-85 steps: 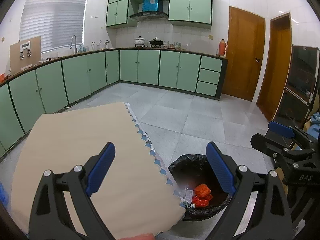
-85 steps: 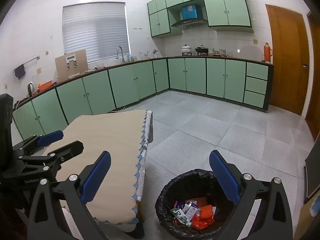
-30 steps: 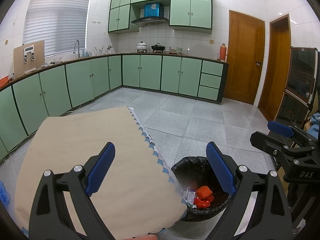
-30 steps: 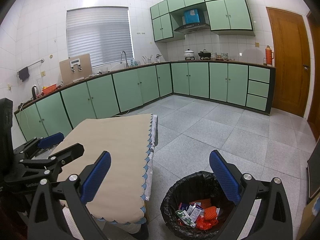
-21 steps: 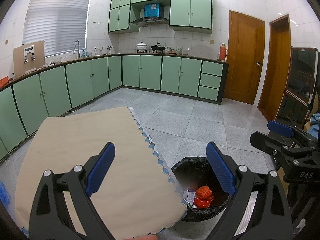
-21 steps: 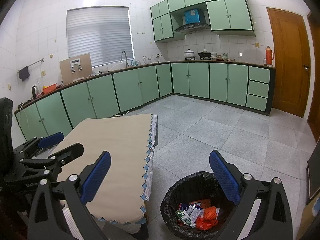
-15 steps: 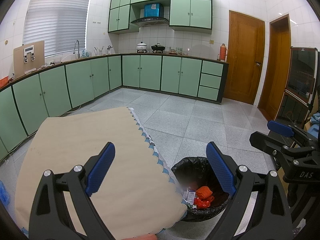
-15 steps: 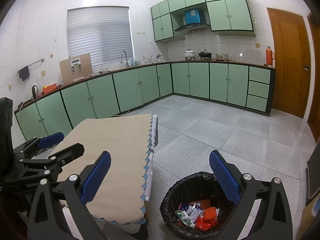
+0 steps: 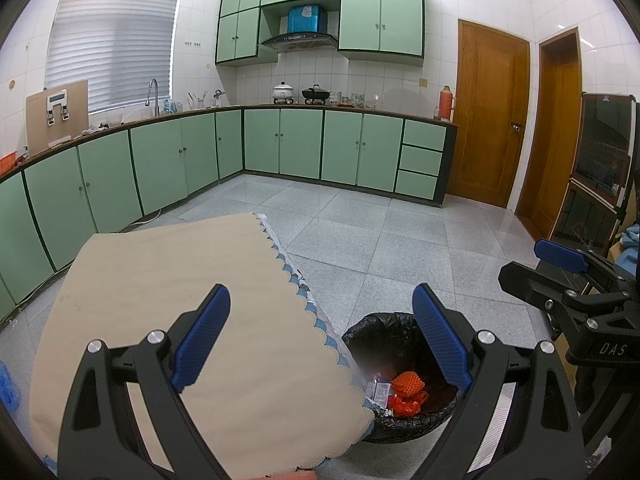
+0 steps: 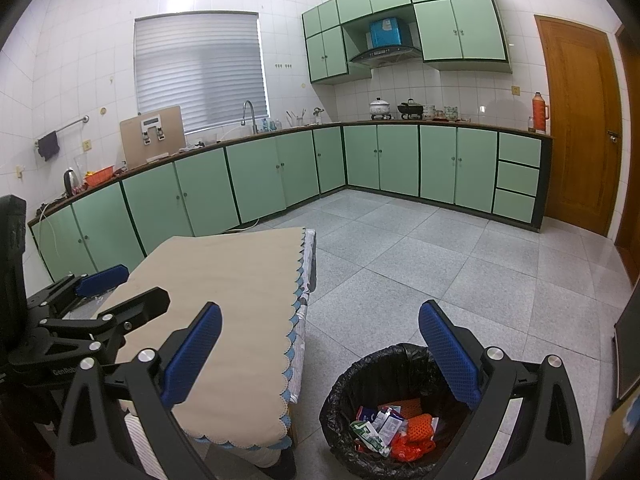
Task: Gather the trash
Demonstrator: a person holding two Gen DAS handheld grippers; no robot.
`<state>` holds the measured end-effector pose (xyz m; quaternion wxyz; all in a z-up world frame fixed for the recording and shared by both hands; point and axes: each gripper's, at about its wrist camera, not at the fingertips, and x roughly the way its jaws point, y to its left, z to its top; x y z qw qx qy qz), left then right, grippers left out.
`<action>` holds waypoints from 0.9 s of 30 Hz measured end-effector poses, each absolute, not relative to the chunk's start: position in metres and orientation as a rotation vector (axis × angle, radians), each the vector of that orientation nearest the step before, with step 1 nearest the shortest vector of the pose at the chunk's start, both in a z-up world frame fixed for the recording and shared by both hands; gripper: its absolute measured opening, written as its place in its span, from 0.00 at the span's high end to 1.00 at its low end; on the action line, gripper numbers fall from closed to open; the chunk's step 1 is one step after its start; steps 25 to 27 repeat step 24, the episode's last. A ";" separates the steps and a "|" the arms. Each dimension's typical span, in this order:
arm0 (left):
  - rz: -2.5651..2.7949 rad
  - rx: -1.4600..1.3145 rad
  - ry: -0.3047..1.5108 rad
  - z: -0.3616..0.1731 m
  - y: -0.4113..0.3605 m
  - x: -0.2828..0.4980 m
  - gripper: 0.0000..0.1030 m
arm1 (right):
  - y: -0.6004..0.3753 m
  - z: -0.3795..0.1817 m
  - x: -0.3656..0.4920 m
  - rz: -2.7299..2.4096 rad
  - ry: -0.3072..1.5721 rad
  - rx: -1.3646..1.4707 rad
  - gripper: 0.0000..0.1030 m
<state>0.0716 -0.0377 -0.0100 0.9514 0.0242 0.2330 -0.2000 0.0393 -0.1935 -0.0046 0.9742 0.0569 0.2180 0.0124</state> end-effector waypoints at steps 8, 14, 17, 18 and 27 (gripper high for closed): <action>-0.407 0.045 0.480 -0.010 -0.036 0.074 0.13 | -0.194 -0.005 0.041 0.025 0.444 0.115 0.06; -0.406 0.042 0.488 -0.010 -0.035 0.078 0.13 | -0.197 -0.008 0.044 0.023 0.450 0.120 0.06; -0.406 0.043 0.490 -0.010 -0.035 0.079 0.13 | -0.200 -0.009 0.045 0.023 0.452 0.121 0.06; -0.407 0.042 0.491 -0.010 -0.035 0.080 0.13 | -0.201 -0.009 0.045 0.023 0.453 0.122 0.06; -0.405 0.040 0.498 -0.010 -0.037 0.080 0.13 | -0.202 -0.011 0.047 0.024 0.457 0.124 0.06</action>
